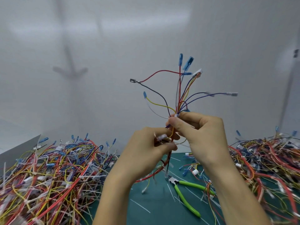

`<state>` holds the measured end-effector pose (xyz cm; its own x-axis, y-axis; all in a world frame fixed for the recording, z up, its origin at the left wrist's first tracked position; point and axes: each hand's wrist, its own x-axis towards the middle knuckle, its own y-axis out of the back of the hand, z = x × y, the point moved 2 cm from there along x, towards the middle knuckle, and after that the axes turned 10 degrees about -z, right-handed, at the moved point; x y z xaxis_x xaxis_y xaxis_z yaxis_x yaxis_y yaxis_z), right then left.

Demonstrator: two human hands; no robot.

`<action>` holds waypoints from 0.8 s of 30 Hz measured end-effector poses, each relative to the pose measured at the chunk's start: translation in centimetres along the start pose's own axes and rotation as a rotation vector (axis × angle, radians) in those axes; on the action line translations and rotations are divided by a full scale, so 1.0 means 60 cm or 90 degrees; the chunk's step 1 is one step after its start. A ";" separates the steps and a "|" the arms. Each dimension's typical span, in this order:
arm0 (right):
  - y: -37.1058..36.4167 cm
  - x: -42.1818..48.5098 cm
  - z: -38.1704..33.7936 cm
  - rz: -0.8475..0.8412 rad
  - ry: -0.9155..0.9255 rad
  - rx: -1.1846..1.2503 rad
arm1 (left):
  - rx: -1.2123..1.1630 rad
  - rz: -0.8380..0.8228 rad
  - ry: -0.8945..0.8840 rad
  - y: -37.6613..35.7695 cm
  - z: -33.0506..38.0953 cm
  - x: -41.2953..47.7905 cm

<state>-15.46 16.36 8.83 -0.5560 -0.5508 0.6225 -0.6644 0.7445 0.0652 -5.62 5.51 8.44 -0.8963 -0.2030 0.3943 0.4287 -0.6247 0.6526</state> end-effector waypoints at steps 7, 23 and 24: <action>0.010 -0.001 -0.012 0.073 -0.005 0.059 | -0.055 0.041 0.087 0.005 -0.026 0.001; 0.026 -0.002 -0.015 0.123 -0.060 0.142 | 0.181 -0.265 0.333 0.002 -0.108 -0.021; 0.026 -0.002 -0.015 0.123 -0.061 0.143 | 0.192 -0.274 0.336 0.000 -0.111 -0.020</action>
<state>-15.99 17.95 9.54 -0.7208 -0.4482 0.5288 -0.6295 0.7426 -0.2286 -5.30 0.72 3.66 -0.8948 -0.3699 -0.2500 -0.0279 -0.5125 0.8582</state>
